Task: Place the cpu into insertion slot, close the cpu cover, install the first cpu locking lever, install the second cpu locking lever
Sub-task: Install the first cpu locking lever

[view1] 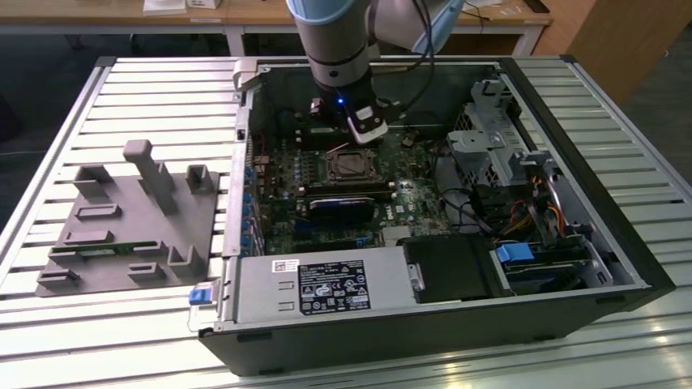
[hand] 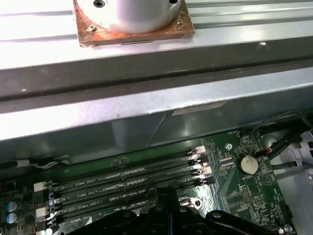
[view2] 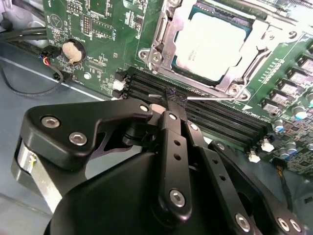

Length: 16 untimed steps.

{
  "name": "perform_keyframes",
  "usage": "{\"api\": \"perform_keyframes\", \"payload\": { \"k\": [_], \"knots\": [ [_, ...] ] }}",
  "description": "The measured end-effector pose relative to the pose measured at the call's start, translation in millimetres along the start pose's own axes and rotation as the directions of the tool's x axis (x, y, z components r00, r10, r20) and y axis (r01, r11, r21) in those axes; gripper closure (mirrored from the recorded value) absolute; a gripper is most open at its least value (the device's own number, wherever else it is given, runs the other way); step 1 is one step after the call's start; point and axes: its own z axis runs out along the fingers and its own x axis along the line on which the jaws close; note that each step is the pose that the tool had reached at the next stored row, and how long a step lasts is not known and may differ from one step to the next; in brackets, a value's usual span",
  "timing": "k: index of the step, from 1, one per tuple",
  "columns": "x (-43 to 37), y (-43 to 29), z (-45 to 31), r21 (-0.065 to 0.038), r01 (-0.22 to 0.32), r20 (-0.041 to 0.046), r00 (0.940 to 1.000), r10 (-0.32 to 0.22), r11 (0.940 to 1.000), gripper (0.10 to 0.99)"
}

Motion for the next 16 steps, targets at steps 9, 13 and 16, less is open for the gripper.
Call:
{"api": "perform_keyframes", "payload": {
  "k": [9,13,16],
  "knots": [
    [2.5,5.0,5.0,0.029,-0.012,0.0116,0.9999,0.012,0.9995,0.984],
    [3.9,8.2,7.4,0.041,-0.012,0.0149,0.9998,0.011,0.9991,0.984],
    [4.7,10.2,8.7,0.044,-0.012,0.0159,0.9998,0.011,0.9990,0.984]
  ]
}}
